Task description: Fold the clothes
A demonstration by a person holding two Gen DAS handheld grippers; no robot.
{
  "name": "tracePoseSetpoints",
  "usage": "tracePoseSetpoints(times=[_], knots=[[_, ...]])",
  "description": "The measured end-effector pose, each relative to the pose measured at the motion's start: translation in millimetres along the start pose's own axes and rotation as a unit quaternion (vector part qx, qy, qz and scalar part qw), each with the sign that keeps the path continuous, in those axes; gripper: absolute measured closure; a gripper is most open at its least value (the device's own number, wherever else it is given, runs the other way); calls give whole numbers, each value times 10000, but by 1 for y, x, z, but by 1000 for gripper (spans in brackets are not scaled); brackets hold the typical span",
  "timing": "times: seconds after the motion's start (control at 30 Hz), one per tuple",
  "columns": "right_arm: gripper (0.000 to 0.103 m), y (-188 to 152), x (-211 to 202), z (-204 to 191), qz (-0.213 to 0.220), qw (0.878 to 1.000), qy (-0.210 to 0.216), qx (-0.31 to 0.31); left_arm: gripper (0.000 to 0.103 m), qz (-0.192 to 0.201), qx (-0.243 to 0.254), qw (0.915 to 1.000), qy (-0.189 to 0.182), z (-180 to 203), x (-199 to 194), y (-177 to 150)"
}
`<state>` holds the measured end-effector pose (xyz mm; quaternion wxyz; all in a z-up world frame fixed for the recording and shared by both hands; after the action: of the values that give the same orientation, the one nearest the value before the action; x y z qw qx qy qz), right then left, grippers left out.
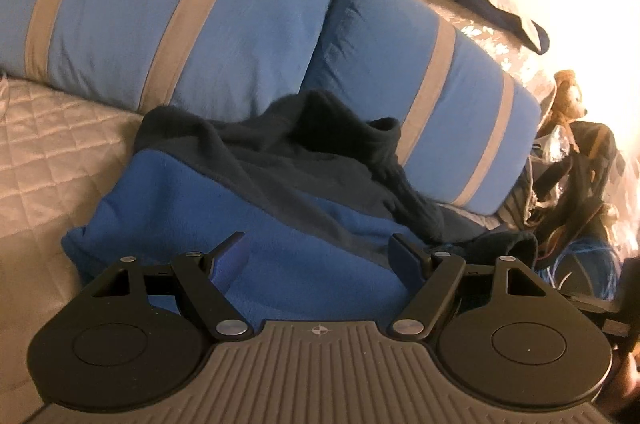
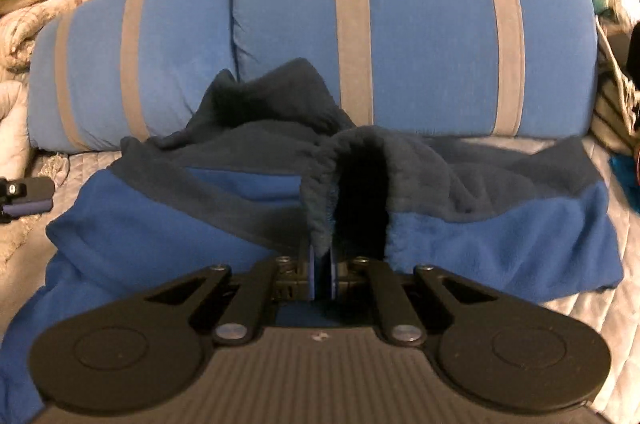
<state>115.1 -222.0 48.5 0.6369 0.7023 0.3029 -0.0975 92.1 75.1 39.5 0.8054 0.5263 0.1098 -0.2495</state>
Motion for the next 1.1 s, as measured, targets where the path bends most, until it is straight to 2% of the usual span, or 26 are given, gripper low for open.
tracePoseSetpoints(times=[0.5,0.63,0.77,0.8,0.87,0.9,0.93,0.97,1.03,1.1], knots=[[95,6,-3,-10,220,9986,-115,-462,27,-156,-2,9998,-155,25,-2,-7],[95,14,-1,-29,399,9953,57,-877,27,-273,-40,9993,-260,34,-4,-10],[92,18,1,-53,427,9921,470,-1084,27,-354,35,9986,-391,45,-5,-16],[86,18,2,-60,409,9911,594,-1118,27,-365,71,9984,-427,48,-5,-18],[50,14,3,-74,348,9874,739,-1352,27,-391,136,9980,-468,51,-3,-21],[43,13,1,-81,337,9845,838,-1506,27,-406,174,9979,-482,52,-2,-23],[28,12,-3,-88,333,9809,948,-1667,27,-421,211,9977,-497,53,0,-25],[22,14,-11,-91,412,9777,1007,-1799,27,-432,237,9976,-479,52,1,-26],[21,22,-33,-94,660,9706,1095,-2040,27,-476,212,9976,-454,50,1,-27],[13,32,-62,-86,1044,9611,1254,-2231,27,-505,144,9975,-465,47,0,-28]])
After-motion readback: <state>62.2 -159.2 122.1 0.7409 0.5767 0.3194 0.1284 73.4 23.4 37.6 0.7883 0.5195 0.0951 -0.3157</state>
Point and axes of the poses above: each gripper's, at about its wrist camera, not at the fingertips, and x roughly the way its jaws point, z to its right, y to its top, the point moved 9 cm from there along x, roughly the way its jaws point, and after that the axes turned 6 degrees about z, right-handed, at the moved point
